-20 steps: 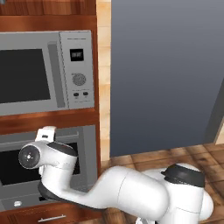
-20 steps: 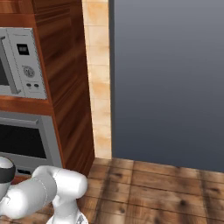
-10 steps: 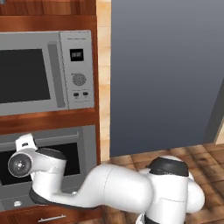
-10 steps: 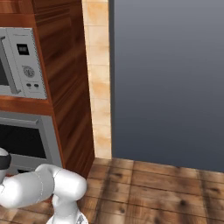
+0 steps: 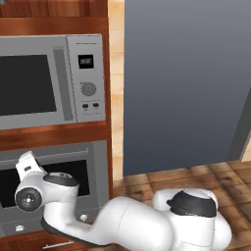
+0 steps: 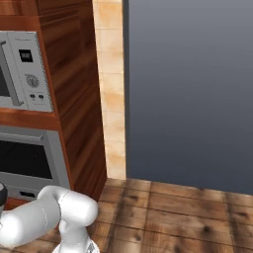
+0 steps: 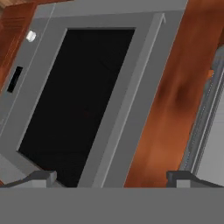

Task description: Take the fish from the oven and place it on the plate on the counter.

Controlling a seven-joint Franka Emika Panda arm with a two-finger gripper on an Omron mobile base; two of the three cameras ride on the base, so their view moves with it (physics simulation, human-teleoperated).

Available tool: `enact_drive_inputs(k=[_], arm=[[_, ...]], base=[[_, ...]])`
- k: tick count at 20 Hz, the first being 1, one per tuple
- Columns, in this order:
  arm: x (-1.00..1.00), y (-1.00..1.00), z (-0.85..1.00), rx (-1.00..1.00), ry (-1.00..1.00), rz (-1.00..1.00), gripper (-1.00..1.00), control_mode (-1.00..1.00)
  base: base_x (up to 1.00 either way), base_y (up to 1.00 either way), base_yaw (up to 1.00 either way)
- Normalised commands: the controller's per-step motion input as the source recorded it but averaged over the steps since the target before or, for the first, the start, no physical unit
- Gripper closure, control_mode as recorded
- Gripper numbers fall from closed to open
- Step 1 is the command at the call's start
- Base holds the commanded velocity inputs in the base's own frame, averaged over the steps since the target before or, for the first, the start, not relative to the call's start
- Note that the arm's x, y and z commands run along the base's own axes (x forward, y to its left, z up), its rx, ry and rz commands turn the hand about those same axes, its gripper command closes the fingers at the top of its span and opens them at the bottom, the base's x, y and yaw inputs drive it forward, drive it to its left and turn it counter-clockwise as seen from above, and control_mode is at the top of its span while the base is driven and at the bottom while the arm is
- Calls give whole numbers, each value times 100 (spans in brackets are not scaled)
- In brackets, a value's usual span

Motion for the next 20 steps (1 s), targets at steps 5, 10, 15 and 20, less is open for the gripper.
enact_drive_inputs(k=[5,10,15,20], arm=[[30,-8,0,0,-7,-10,-100,-100],[13,0,0,0,-5,-11,-100,-100],[21,0,-3,-6,0,-8,-100,-100],[24,0,-3,-3,-1,-9,-100,-100]], base=[[0,0,0],[0,0,0],[0,0,0],[0,0,0]])
